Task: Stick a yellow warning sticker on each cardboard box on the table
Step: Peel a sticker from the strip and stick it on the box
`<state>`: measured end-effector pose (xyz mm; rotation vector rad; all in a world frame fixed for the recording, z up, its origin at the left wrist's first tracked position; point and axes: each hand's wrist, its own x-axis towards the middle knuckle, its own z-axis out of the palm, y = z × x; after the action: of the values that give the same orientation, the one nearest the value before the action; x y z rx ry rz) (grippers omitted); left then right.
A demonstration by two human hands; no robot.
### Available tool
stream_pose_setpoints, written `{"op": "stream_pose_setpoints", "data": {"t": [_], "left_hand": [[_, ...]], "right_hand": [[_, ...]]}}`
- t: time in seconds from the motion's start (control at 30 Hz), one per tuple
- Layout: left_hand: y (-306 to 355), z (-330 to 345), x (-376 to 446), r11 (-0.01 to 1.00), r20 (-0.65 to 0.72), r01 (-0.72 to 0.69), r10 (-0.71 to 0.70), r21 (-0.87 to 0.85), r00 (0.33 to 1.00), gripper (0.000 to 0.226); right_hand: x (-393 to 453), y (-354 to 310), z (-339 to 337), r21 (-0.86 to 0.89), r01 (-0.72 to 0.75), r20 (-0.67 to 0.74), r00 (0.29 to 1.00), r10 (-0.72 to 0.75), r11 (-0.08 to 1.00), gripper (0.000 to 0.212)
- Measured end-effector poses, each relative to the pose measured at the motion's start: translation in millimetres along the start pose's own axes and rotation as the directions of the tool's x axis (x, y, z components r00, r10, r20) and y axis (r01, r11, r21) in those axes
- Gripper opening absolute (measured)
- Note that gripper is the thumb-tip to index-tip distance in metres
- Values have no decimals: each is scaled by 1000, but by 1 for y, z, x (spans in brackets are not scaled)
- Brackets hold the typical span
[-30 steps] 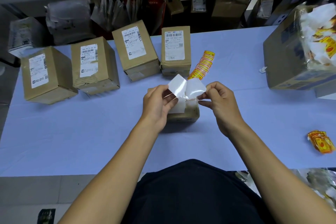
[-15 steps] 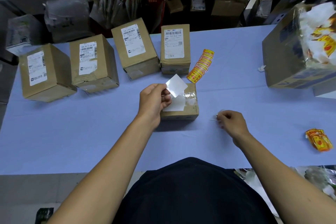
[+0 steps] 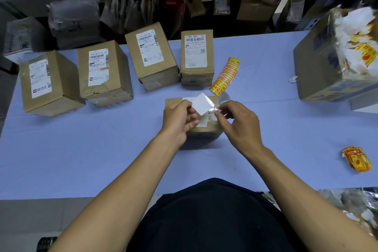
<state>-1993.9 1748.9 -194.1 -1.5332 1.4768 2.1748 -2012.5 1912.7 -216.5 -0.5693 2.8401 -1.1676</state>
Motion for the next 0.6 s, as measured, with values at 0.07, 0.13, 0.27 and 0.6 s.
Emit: {"op": "stream_pose_setpoints", "data": {"t": [0.07, 0.13, 0.27, 0.6], "left_hand": [[-1, 0, 0, 1000, -4, -13, 13, 12, 1000, 18], [0, -1, 0, 1000, -7, -25, 25, 15, 1000, 18], [1, -5, 1, 998, 0, -46, 46, 35, 999, 17], [-2, -3, 1, 997, 21, -67, 66, 50, 998, 16]], "right_hand": [[2, -3, 2, -11, 13, -25, 1000, -13, 1000, 5], [4, 0, 3, 11, -53, -62, 997, 54, 999, 10], [1, 23, 2, -26, -274, -56, 961, 272, 961, 13], [-16, 69, 5, -104, -601, 164, 776, 609, 793, 16]]}}
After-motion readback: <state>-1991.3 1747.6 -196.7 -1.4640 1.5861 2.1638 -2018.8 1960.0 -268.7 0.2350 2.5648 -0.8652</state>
